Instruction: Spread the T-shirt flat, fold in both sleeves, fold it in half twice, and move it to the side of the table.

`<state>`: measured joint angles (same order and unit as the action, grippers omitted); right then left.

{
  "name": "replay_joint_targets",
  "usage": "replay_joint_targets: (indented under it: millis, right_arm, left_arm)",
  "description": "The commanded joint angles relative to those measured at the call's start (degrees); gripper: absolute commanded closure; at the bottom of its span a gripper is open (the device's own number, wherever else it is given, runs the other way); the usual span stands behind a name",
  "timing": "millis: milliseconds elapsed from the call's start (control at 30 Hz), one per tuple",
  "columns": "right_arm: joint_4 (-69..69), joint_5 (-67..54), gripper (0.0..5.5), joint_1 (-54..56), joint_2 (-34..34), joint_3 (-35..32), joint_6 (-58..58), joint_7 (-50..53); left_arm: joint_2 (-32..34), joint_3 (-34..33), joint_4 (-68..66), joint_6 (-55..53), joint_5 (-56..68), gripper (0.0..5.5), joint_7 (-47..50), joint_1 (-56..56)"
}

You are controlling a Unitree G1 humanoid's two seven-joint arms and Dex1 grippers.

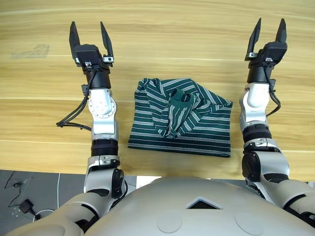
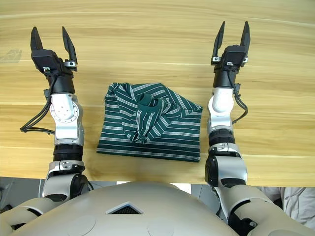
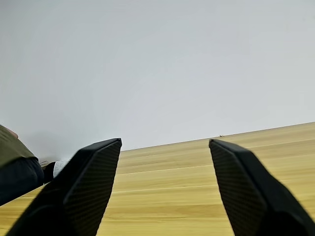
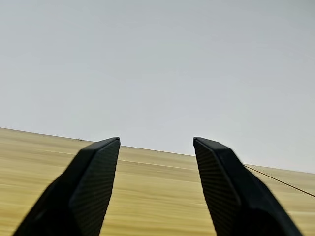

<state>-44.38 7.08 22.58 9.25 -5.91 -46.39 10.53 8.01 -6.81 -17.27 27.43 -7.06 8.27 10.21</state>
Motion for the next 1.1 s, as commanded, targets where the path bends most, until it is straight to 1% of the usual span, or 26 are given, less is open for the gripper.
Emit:
replay_joint_targets:
  millis: [33, 1100]
  right_arm:
    - [-0.02, 0.12, 2.74, 0.42, -0.35, 0.26, -0.25, 0.22]
    - [-0.31, 1.05, 2.74, 0.37, -0.44, 0.81, -0.57, 0.37]
  left_arm:
    - [0.18, 0.10, -0.48, 0.06, -0.11, 2.17, 0.18, 1.11]
    - [0.08, 0.33, -1.30, 0.38, -0.27, 2.17, 0.25, 1.53]
